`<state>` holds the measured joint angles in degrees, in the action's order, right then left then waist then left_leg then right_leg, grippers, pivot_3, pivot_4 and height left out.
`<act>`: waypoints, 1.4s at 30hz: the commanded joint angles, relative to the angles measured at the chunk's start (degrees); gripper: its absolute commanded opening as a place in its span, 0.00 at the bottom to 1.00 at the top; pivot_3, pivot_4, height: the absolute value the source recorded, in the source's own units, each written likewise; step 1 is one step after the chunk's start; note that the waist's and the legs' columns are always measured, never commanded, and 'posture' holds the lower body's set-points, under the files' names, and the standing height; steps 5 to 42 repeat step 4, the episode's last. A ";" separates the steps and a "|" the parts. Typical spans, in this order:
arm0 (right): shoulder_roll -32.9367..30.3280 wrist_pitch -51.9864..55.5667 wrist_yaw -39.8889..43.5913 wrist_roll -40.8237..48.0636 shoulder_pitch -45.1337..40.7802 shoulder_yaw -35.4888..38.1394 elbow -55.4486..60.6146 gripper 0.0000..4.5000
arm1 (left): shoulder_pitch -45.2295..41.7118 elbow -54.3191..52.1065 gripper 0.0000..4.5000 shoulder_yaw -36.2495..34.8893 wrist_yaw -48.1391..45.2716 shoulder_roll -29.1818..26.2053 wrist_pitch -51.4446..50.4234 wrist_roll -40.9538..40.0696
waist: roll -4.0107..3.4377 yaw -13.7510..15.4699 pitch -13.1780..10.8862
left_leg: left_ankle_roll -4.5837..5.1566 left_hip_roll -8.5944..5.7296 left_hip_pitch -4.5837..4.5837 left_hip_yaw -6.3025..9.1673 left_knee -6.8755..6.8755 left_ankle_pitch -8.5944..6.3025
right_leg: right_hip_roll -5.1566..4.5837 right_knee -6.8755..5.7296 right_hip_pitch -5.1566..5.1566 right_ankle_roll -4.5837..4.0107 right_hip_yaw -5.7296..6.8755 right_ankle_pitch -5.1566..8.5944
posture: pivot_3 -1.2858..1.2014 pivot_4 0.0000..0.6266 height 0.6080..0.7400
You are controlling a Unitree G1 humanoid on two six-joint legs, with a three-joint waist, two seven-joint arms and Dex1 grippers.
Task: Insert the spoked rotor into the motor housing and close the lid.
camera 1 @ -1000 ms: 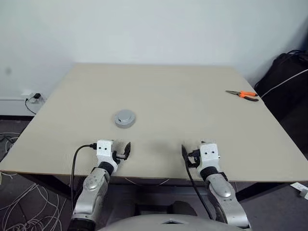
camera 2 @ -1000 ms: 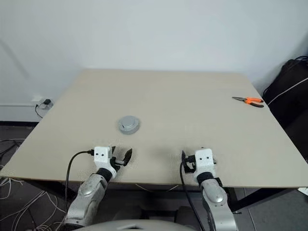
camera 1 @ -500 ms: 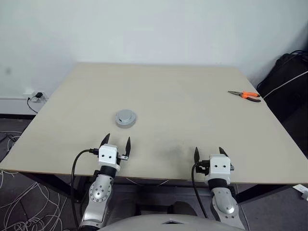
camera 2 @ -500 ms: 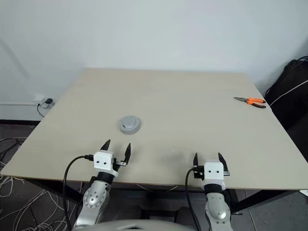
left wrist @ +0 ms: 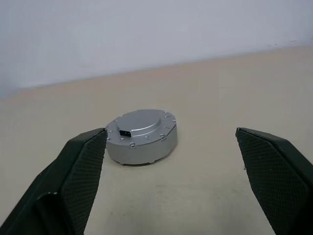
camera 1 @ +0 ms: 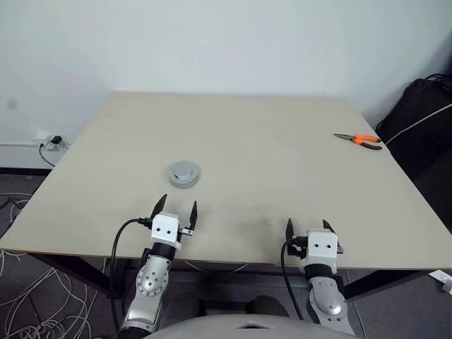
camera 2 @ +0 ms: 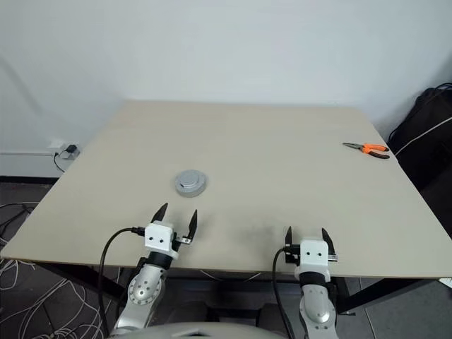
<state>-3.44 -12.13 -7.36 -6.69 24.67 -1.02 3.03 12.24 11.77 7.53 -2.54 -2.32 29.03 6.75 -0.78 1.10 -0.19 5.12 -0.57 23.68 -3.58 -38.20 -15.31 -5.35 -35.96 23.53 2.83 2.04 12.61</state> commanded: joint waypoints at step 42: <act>0.26 -1.83 0.08 0.00 -1.49 0.46 0.26 1.00 | -2.11 1.94 0.99 0.16 0.94 0.10 1.15 1.30 | 0.00 0.01 0.00 | 0.01 0.00 -0.03 0.00 -0.01 0.00 | 0.02 -0.02 -0.02 0.00 0.02 0.00 | 0.52 0.00 1.00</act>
